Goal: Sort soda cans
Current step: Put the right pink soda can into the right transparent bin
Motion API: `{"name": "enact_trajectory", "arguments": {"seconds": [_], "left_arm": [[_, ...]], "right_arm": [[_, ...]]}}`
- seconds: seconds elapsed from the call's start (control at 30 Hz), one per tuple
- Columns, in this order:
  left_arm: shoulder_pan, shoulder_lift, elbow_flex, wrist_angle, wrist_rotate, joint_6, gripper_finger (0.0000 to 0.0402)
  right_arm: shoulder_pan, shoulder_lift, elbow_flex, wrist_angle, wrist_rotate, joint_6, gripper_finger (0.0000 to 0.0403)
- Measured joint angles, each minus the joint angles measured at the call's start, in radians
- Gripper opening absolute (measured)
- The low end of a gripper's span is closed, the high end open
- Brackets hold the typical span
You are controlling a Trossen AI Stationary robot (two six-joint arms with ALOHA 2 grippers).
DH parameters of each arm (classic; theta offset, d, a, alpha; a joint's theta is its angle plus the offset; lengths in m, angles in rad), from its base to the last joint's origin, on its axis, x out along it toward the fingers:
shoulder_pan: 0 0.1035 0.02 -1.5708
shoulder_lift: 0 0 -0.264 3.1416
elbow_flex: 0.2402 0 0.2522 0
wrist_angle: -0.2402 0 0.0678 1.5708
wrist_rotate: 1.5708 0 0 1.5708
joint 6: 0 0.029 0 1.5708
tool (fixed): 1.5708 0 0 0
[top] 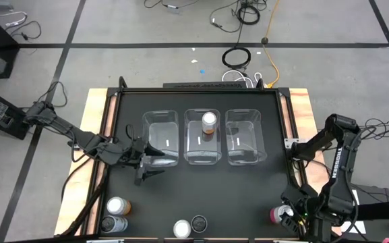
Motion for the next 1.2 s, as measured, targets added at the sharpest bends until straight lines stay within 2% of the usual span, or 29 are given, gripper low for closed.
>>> {"name": "enact_trajectory", "arguments": {"seconds": [0.17, 0.43, 0.8, 1.2], "left_arm": [[0.001, 0.0, 0.0, -0.001, -0.002, -0.02, 0.0354], [0.001, 0.0, 0.0, -0.001, -0.002, -0.022, 0.0354], [0.001, 0.0, 0.0, -0.003, -0.002, -0.022, 0.0354], [0.001, 0.0, 0.0, -0.011, -0.002, -0.022, 0.0354]], "right_arm": [[-0.008, 0.0, 0.0, -0.019, -0.004, -0.01, 0.032], [-0.02, 0.0, 0.0, -0.028, -0.01, 0.004, 0.0395], [-0.02, 0.001, 0.0, 0.11, -0.006, -0.023, 0.0383], [-0.02, 0.015, 0.0, 0.024, -0.011, 0.007, 0.0384]]}}
